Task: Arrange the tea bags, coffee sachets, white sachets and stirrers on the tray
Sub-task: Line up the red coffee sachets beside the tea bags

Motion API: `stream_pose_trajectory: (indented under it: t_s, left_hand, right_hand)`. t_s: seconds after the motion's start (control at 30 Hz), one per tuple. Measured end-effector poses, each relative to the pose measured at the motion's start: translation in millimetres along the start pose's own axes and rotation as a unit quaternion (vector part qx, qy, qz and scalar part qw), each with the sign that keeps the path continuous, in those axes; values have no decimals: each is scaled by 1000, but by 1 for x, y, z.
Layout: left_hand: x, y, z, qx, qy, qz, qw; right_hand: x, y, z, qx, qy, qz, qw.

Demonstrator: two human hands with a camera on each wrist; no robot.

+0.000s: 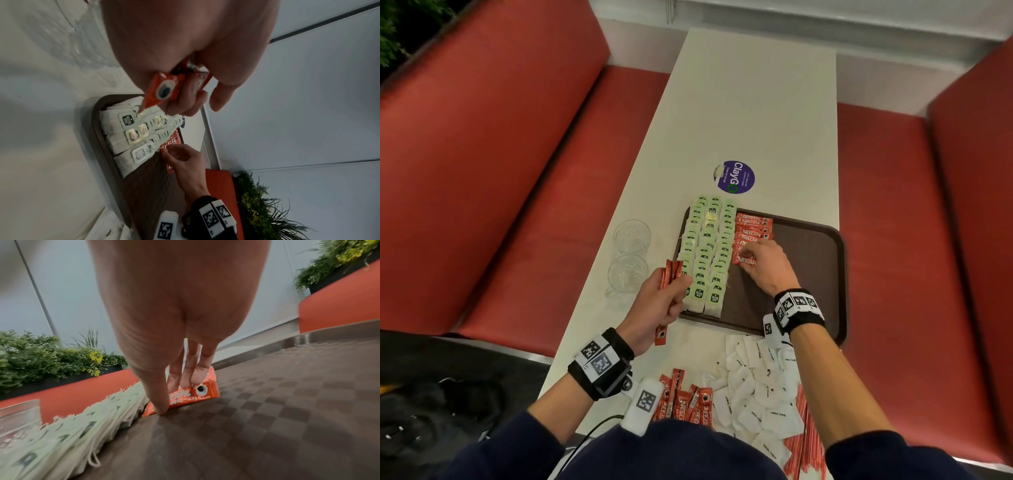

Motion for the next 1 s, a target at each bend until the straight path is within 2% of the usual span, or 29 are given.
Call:
stream_pose_trajectory:
  t_s: [0.13,0.27,0.33,0.43,0.47,0.57,0.73,0.77,0.9,1.0]
  left_hand:
    - [0,4,-1,111,-52,-54,991]
    - [2,8,1,104,-47,-84,990]
    - [4,11,2,85,-38,-95,991]
    - [5,16,2,53,-18,-106,993]
    - [6,18,2,43,-12,-107,993]
    - [8,21,3,22,-5,-114,993]
    - [14,18,9,-29,10,-122,992]
    - [15,18,10,-44,15,-123,991]
    - [17,24,13,-98,54,-143,983]
    - [18,29,15,-121,74,-143,980]
  right_hand:
    - [6,-9,-4,-36,14,37,999]
    - [26,-36,-39,-166,4,116,979]
    - [45,-51,-68,-256,5,92,962]
    - [70,-60,-101,-364,20,2,931]
    - [76,-61,-106,-380,23,-7,925]
    - [84,-64,-107,-403,35,2,914]
    - [101,-86,-98,-522,81,11,849]
    - [104,-91,-98,-522,76,9,850]
    - [115,-93,-107,-446,55,-43,892]
    - [118,-86,-107,-457,70,-46,886]
Point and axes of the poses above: each hand's wrist, its own x-axis away from the middle knuckle, its own y-axis out of the palm, z = x × y, the point moved 2 cm from there along -x, towards the middle knuckle, and after that the axes turned 4 degrees about z, right-handed, at the moved point
